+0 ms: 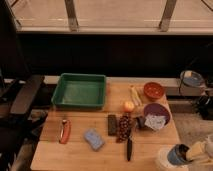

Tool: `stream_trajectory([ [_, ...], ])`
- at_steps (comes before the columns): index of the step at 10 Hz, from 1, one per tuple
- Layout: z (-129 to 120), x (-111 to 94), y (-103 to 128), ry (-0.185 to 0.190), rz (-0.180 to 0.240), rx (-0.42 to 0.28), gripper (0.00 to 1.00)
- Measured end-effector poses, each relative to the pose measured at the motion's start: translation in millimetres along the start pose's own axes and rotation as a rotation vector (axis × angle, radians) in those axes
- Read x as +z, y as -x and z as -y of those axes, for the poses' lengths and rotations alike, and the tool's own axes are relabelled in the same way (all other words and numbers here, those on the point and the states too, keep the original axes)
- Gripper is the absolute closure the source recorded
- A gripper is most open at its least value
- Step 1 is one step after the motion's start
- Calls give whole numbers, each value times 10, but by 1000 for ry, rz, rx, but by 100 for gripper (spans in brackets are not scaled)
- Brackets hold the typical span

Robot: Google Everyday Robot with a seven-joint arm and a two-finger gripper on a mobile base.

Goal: Stack cups into tray

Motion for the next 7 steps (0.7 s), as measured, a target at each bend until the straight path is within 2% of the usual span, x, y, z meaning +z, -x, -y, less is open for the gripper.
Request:
stream_trajectory([
  [2,-43,76,8,4,-13,-14,98],
  [3,-54,122,23,6,-19,-20,91],
  [7,-87,249,113,18,-15,-35,49],
])
